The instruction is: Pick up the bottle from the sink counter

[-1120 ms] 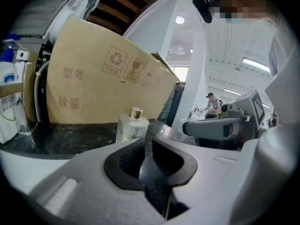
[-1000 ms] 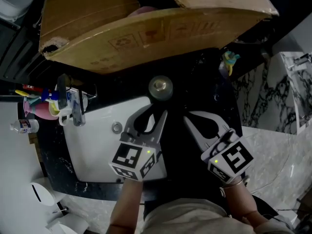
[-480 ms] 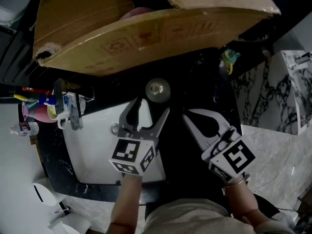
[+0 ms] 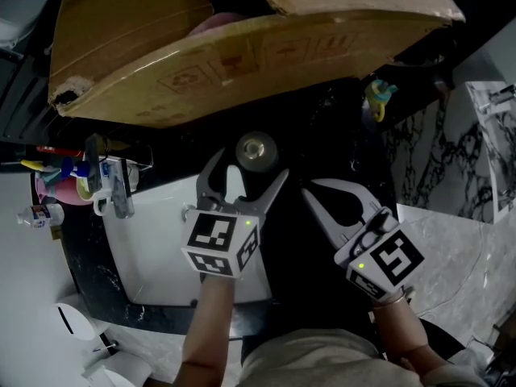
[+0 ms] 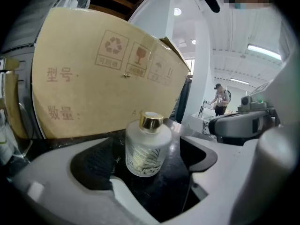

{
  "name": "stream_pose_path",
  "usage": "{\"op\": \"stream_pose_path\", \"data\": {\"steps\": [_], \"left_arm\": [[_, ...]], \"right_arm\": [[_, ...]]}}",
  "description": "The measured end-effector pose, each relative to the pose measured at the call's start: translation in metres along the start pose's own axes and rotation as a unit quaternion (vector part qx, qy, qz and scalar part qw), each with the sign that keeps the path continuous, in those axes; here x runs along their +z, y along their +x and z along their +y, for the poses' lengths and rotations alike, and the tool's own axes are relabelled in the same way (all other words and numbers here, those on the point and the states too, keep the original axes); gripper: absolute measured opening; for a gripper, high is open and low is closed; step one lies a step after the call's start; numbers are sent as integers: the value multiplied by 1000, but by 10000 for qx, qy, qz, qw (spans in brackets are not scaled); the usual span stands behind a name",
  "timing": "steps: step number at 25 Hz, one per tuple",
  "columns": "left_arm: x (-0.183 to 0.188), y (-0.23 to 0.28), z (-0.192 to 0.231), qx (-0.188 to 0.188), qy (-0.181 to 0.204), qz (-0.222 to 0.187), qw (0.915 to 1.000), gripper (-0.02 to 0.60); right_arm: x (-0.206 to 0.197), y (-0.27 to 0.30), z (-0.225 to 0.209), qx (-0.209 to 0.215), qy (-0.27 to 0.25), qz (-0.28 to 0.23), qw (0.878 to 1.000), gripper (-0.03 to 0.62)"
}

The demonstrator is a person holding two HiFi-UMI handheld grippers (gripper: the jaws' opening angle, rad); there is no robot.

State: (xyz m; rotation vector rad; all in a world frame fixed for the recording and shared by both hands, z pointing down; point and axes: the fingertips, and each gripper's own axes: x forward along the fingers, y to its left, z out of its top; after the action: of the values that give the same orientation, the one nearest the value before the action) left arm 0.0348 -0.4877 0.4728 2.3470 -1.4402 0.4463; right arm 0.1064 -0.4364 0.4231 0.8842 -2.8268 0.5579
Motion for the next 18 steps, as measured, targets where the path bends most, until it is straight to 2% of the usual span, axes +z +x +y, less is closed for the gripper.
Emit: {"op": "stream_pose_path", "data": {"steps": [4,11,18], "left_arm": [[-2,7,7,168,79,90,9998,426],[5,22,-2,58,151,25,9999,425],[6,33,-1,135,172,51,9997,425]], "right_arm": [[1,-4,-7,-23,2,-58,10000,3],[0,-9,-15,-65,48,-81,9999,3],[-4,-12,-19,-83,93,-56,9999,3]]}}
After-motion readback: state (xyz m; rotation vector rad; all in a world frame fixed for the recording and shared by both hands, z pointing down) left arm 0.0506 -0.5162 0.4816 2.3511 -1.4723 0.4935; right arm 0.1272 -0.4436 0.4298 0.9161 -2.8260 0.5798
